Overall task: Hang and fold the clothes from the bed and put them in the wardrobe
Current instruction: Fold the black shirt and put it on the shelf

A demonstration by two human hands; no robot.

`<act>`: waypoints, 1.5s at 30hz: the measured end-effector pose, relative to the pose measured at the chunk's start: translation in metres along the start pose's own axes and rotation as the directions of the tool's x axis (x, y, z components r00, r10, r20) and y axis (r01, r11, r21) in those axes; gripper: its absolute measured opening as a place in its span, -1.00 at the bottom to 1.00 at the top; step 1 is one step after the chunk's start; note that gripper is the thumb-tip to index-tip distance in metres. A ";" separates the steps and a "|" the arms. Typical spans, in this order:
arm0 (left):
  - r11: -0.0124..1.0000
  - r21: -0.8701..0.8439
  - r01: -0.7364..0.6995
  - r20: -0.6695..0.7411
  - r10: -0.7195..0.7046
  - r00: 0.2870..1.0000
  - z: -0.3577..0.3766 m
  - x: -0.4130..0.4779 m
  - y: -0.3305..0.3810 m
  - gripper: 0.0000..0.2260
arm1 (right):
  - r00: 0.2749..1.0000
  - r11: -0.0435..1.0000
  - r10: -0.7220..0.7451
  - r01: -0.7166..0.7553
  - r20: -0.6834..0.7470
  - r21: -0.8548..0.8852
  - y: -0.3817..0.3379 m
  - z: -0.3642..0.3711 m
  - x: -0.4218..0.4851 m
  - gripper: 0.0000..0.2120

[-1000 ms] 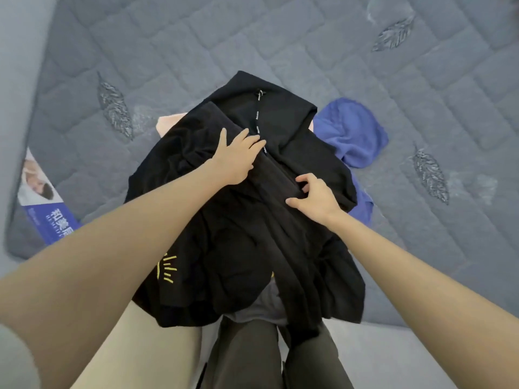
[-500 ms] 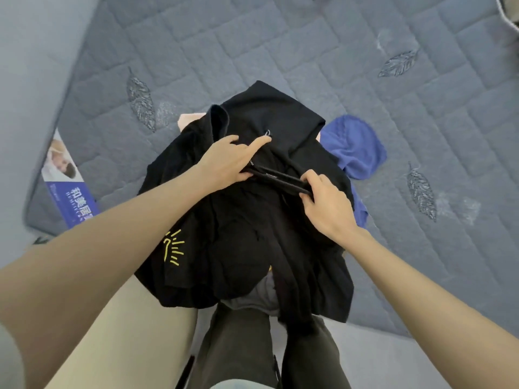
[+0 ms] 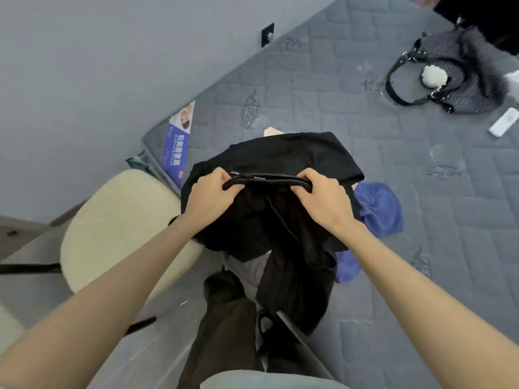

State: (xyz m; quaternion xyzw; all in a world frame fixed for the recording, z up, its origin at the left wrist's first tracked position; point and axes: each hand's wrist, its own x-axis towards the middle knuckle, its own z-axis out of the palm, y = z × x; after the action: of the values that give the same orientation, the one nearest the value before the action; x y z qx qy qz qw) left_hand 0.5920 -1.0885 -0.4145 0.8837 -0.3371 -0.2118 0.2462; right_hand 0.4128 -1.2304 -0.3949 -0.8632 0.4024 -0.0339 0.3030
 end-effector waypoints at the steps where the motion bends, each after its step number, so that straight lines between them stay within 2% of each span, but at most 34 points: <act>1: 1.000 -0.003 0.020 -0.023 -0.020 1.000 -0.010 -0.018 -0.004 -0.81 | 0.999 0.999 -0.035 0.035 0.018 0.006 -0.012 -0.003 -0.005 -0.88; 3: 0.997 -0.062 0.044 -0.033 -0.046 0.998 -0.035 -0.055 -0.009 -0.82 | 0.991 0.992 -0.127 0.126 0.052 0.029 -0.038 -0.008 -0.016 -0.84; 5: 0.973 -0.211 0.091 -0.013 -0.096 0.995 -0.063 -0.090 -0.014 -0.80 | 0.967 0.970 -0.235 0.228 0.095 0.082 -0.067 -0.011 -0.032 -0.79; 9: 0.818 -0.495 0.293 0.036 -0.317 0.948 -0.115 -0.169 -0.027 -0.85 | 0.888 0.906 -0.420 0.400 0.187 0.139 -0.130 -0.007 -0.077 -0.78; 13: 0.673 -0.640 0.370 0.036 -0.455 0.890 -0.152 -0.253 -0.042 -0.89 | 0.790 0.839 -0.544 0.522 0.282 0.156 -0.193 0.008 -0.131 -0.82; 16: 0.449 -0.832 0.326 0.048 -0.527 0.849 -0.168 -0.311 -0.052 -0.79 | 0.707 0.779 -0.620 0.608 0.342 0.154 -0.229 0.022 -0.178 -0.79; 19: 0.059 -0.973 0.223 0.150 -0.574 0.805 -0.177 -0.366 -0.055 -0.77 | 0.644 0.754 -0.647 0.618 0.408 0.222 -0.250 0.035 -0.231 -0.79; 20: -0.026 -0.979 0.203 0.182 -0.561 0.807 -0.179 -0.384 -0.055 -0.76 | 0.626 0.750 -0.652 0.618 0.428 0.237 -0.254 0.039 -0.248 -0.78; 22: -0.077 -0.980 0.185 0.196 -0.556 0.808 -0.178 -0.416 -0.058 -0.76 | 0.619 0.755 -0.642 0.614 0.453 0.231 -0.254 0.048 -0.280 -0.76; 25: -0.059 -0.985 0.161 0.165 -0.577 0.800 -0.174 -0.455 -0.062 -0.78 | 0.635 0.796 -0.577 0.579 0.514 0.178 -0.241 0.059 -0.320 -0.72; 27: -0.042 -0.988 0.149 0.146 -0.584 0.799 -0.170 -0.475 -0.061 -0.79 | 0.627 0.796 -0.556 0.591 0.546 0.131 -0.229 0.064 -0.344 -0.79; 29: -0.005 -0.990 0.139 0.115 -0.583 0.804 -0.167 -0.491 -0.057 -0.79 | 0.634 0.772 -0.595 0.622 0.495 0.130 -0.221 0.064 -0.365 -0.93; 32: 0.020 -0.997 0.069 0.043 -0.604 0.796 -0.163 -0.510 -0.053 -0.75 | 0.646 0.741 -0.651 0.654 0.398 0.151 -0.217 0.057 -0.387 -0.96; 37: 0.087 -0.995 0.041 -0.023 -0.630 0.776 -0.150 -0.540 -0.044 -0.71 | 0.597 0.721 -0.657 0.676 0.461 0.153 -0.205 0.041 -0.411 -0.91; 38: 0.126 -0.990 0.058 -0.035 -0.630 0.776 -0.145 -0.547 -0.038 -0.73 | 0.584 0.710 -0.663 0.690 0.469 0.145 -0.198 0.037 -0.414 -0.91; 40: 0.269 -0.955 0.128 -0.080 -0.646 0.759 -0.132 -0.560 -0.026 -0.79 | 0.579 0.681 -0.680 0.726 0.450 0.095 -0.182 0.027 -0.419 -0.88; 43: 0.474 -0.849 0.236 -0.192 -0.691 0.697 -0.110 -0.574 -0.010 -0.80 | 0.581 0.633 -0.730 0.774 0.361 0.034 -0.153 0.010 -0.427 -0.78; 45: 0.602 -0.721 0.342 -0.280 -0.705 0.652 -0.093 -0.582 -0.002 -0.81 | 0.549 0.596 -0.764 0.801 0.339 0.047 -0.134 -0.001 -0.437 -0.77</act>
State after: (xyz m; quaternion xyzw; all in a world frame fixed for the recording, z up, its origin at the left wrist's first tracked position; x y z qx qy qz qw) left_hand 0.2461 -0.6527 -0.2216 0.8348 0.1233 -0.1158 0.5239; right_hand 0.2082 -0.8523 -0.2397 -0.9601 -0.0793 0.0001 0.2682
